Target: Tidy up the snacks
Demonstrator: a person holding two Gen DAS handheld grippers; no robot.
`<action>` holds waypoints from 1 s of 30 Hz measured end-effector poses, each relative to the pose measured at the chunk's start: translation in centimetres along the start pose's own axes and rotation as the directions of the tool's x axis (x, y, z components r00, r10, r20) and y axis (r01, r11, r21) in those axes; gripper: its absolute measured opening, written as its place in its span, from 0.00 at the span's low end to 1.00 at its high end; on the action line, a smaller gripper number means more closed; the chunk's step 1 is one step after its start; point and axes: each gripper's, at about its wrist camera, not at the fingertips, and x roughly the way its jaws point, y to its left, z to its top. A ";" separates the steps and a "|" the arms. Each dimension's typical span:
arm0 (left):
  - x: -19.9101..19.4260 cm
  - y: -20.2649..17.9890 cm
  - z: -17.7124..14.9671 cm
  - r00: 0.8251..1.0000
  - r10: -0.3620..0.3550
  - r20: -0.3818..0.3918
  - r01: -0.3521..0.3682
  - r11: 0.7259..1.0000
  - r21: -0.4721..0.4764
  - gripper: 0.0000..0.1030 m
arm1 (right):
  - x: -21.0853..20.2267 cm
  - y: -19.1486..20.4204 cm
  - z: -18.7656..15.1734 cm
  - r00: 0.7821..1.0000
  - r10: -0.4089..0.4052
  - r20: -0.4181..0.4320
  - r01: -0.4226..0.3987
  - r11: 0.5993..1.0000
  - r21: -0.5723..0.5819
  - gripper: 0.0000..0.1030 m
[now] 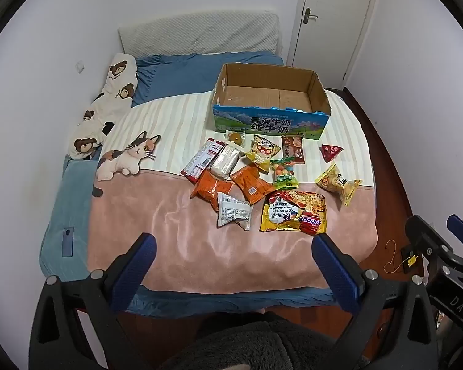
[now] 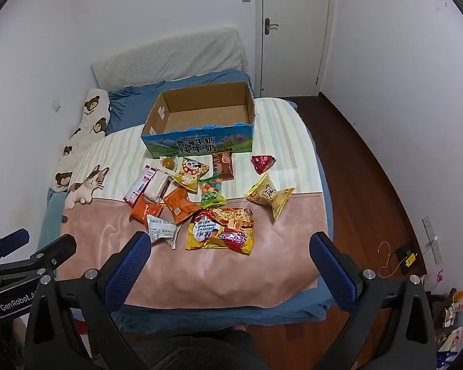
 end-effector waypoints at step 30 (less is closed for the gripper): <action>0.1 -1.3 0.6 1.000 0.005 0.004 -0.005 1.000 0.001 1.00 | 0.2 -0.2 0.2 1.000 -0.006 0.003 0.006 1.000 -0.004 1.00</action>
